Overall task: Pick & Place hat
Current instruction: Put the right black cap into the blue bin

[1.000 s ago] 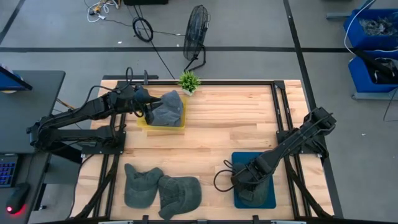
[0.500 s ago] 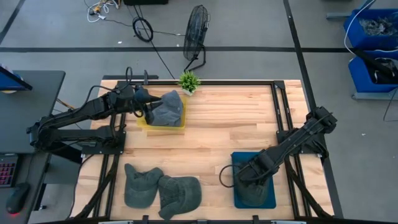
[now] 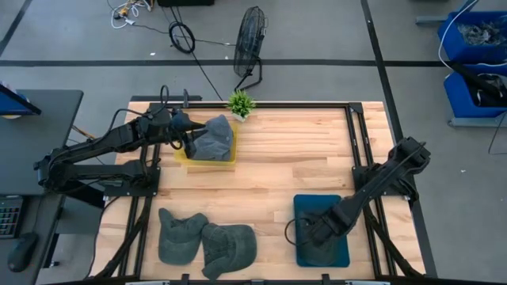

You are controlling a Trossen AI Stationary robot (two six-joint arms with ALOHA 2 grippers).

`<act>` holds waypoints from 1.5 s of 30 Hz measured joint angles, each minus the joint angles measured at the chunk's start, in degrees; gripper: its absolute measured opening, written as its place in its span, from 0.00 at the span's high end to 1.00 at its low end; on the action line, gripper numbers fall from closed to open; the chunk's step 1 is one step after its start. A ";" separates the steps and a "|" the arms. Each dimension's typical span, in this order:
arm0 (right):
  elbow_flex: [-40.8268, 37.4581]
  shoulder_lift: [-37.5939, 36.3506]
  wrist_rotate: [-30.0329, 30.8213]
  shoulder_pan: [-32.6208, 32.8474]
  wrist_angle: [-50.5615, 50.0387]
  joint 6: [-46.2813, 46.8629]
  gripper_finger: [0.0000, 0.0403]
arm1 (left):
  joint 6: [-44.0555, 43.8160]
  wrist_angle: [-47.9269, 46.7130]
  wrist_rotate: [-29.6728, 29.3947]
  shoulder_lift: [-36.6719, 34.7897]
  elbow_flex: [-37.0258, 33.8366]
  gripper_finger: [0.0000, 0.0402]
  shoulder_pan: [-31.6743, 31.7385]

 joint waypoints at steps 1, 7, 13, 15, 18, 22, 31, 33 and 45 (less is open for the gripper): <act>-1.22 0.00 -0.07 -0.15 2.22 -0.04 0.99 | 0.00 0.01 0.00 0.00 0.00 0.75 0.00; -1.22 0.04 -3.08 -1.21 -0.25 -2.30 0.98 | -0.02 0.04 0.02 0.00 0.00 0.75 0.00; 8.61 0.09 -3.97 -3.56 -11.99 -9.10 0.99 | -0.07 0.50 0.01 0.00 0.00 0.75 0.00; 12.75 0.09 -3.22 -4.22 -16.94 -11.07 0.99 | -0.25 0.50 0.01 0.00 0.00 0.75 0.00; 17.90 0.07 2.78 -4.88 -21.00 -12.42 0.99 | -0.44 0.47 0.01 0.00 0.00 0.75 -0.01; 20.77 0.07 17.96 -5.62 -13.95 -18.48 0.97 | -0.48 0.44 0.01 0.00 0.00 0.75 -0.01; 20.75 0.07 38.93 -8.38 11.95 -48.31 0.95 | -0.59 0.07 0.00 0.00 0.00 0.75 0.00; 20.75 0.07 38.98 -8.97 15.35 -54.07 0.95 | -0.63 -0.09 0.02 0.00 0.00 0.75 -0.02; 20.75 0.07 37.95 -10.60 18.07 -62.84 0.95 | -4.55 -0.20 0.01 0.00 0.00 0.75 -0.01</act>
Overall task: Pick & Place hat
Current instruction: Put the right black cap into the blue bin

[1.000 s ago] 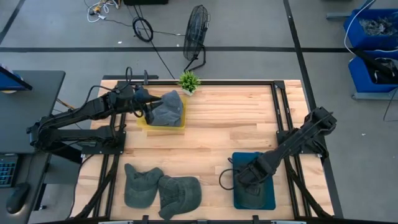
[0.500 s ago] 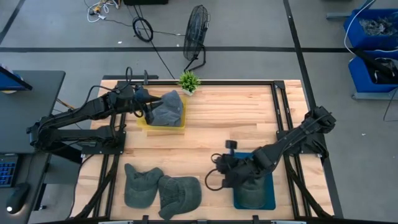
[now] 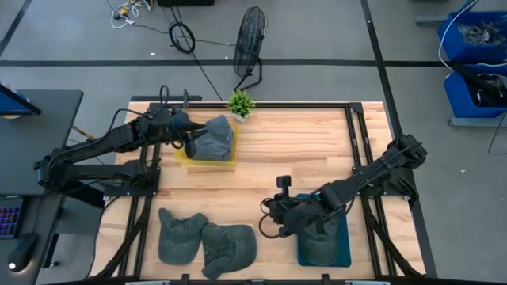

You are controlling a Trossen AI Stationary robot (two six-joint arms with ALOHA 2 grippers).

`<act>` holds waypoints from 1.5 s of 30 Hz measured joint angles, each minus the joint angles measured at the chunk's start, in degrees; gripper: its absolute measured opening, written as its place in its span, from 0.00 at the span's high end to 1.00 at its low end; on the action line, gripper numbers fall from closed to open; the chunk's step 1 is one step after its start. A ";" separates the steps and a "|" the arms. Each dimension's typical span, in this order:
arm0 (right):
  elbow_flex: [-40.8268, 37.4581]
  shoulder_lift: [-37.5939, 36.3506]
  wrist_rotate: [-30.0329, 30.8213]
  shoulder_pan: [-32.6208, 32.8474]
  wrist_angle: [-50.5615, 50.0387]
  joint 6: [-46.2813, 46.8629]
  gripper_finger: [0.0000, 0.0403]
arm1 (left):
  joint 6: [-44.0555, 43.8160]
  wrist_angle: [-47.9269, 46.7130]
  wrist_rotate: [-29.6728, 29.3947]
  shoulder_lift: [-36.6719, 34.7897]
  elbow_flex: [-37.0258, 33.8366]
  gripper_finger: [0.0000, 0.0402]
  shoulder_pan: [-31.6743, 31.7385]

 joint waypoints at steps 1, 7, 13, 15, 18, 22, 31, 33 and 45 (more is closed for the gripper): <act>0.00 0.00 -0.44 -0.24 -0.03 -0.13 0.95 | 0.00 0.00 0.01 0.00 0.00 0.75 0.01; 0.00 0.00 -1.54 -1.69 0.19 0.11 0.95 | 0.02 0.00 0.01 0.00 0.00 0.75 0.01; 0.00 0.00 -1.58 -3.52 6.68 -0.53 0.95 | 0.03 0.00 0.01 0.00 0.00 0.75 0.01; 0.00 0.00 -1.57 -4.42 9.77 -0.53 0.95 | 0.02 0.00 0.01 0.00 0.00 0.75 0.01; 0.00 0.00 -1.56 -5.88 13.65 -0.53 0.95 | 0.02 0.00 0.01 0.00 0.00 0.75 0.01; 0.02 0.82 -4.07 -8.87 17.08 -0.51 0.95 | 0.04 0.00 -0.01 0.00 0.00 0.75 0.01; 0.00 5.69 -13.92 -14.81 21.13 -7.18 0.95 | 0.05 0.20 -0.01 0.00 0.02 0.75 0.01; 0.00 6.75 -16.49 -15.37 25.54 -11.24 0.95 | 0.07 0.25 0.00 0.00 0.02 0.75 -0.01; 0.02 7.45 -22.45 -16.80 38.89 -17.22 0.95 | 0.04 0.35 -0.01 0.00 0.02 0.75 0.01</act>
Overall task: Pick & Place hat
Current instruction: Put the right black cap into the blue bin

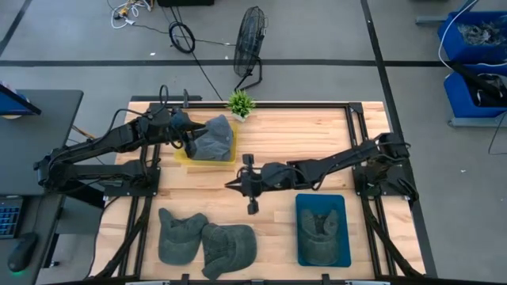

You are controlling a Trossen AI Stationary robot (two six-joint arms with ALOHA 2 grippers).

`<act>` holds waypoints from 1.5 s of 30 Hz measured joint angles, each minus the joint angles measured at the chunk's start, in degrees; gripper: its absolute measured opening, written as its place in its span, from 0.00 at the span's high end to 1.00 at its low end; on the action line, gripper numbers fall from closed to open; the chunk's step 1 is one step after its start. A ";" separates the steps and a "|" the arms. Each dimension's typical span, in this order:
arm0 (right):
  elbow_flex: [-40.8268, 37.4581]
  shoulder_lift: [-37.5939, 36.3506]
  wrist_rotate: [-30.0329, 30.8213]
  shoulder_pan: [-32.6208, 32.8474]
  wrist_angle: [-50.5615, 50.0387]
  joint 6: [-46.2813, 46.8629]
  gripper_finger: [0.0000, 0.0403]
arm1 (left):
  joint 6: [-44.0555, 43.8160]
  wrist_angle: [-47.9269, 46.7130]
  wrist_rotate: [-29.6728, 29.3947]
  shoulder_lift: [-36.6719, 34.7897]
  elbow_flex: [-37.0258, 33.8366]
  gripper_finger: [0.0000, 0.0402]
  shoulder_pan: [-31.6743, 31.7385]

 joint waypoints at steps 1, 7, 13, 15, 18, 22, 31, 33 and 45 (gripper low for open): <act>-0.01 0.02 -0.10 -0.38 -0.09 2.99 0.95 | 0.02 -0.02 0.02 0.00 0.00 0.75 -0.02; 0.00 0.02 -1.49 -2.62 -0.75 13.61 0.95 | 0.02 -0.02 0.02 0.00 0.00 0.75 0.00; 0.00 0.02 -3.99 -2.48 0.02 0.06 0.95 | 0.02 -0.02 0.01 0.00 0.00 0.75 0.00; 0.00 0.02 -4.18 -2.19 2.19 -1.90 0.95 | 0.00 -0.04 0.00 0.00 0.00 0.75 0.00; 0.00 0.00 -4.09 -2.33 4.72 -1.08 0.95 | 0.00 -0.04 0.02 0.00 0.00 0.75 0.00; 0.00 0.00 -4.23 -2.39 4.65 2.95 0.95 | 0.00 -0.03 0.01 0.00 0.00 0.75 -0.01; 0.00 -0.02 -4.59 -1.12 -2.08 2.07 0.90 | 0.00 -0.02 0.01 0.00 0.00 0.75 -0.01; -0.02 -0.02 -4.59 -1.02 -5.12 2.07 0.87 | 0.02 -0.02 0.00 0.00 0.00 0.75 0.00; -0.02 -0.02 -16.80 1.13 -5.97 -0.47 0.64 | 0.21 0.10 0.00 0.00 0.00 0.75 0.00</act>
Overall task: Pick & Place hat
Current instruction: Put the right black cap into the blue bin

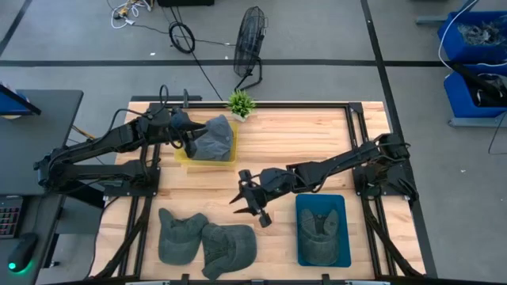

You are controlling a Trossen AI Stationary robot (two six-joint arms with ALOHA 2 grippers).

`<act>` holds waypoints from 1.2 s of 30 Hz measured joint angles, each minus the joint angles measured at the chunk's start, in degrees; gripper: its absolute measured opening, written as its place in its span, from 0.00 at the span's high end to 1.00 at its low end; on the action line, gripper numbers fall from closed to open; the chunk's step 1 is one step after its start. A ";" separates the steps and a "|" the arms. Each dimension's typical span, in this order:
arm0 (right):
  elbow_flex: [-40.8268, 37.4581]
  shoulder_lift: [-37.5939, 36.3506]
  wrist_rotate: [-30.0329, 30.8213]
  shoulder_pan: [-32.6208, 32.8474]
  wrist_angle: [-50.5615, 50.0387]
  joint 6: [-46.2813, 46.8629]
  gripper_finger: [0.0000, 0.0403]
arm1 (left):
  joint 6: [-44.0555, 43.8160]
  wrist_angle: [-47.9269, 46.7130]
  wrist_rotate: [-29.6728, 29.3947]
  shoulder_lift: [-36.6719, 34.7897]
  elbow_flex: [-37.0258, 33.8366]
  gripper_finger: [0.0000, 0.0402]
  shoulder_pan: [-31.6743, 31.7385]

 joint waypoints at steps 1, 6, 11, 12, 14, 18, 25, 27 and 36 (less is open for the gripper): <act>0.00 0.00 0.48 0.09 0.01 -0.60 0.62 | 0.28 0.40 0.01 0.00 0.00 0.75 0.00; 0.00 0.00 -1.22 0.34 -0.50 -0.87 0.61 | -0.18 1.42 0.00 0.00 0.00 0.75 -0.01; 0.00 0.00 -1.73 0.32 -4.92 2.33 0.64 | -0.21 3.45 0.02 0.00 0.00 0.75 -0.02; 0.00 0.00 -1.71 0.26 -6.38 3.08 0.65 | -0.55 5.06 0.02 0.00 0.00 0.75 -0.02; 0.00 0.00 -1.21 0.19 -9.47 4.82 0.66 | -2.43 6.44 0.02 -0.04 0.02 0.75 -0.02; 0.00 0.00 1.70 0.35 -13.06 5.98 0.68 | -3.54 5.63 -0.09 -0.04 0.02 0.75 0.64; 0.00 0.00 2.09 0.31 -16.40 4.86 0.71 | -3.35 -2.20 1.51 0.00 0.02 0.75 0.43; 0.00 0.00 2.71 0.25 -16.37 2.93 0.71 | -3.36 -2.02 2.34 0.00 0.02 0.75 0.39; 0.00 0.00 6.38 -0.83 -16.12 -8.31 0.71 | 5.80 -2.29 2.40 0.35 0.00 0.75 0.39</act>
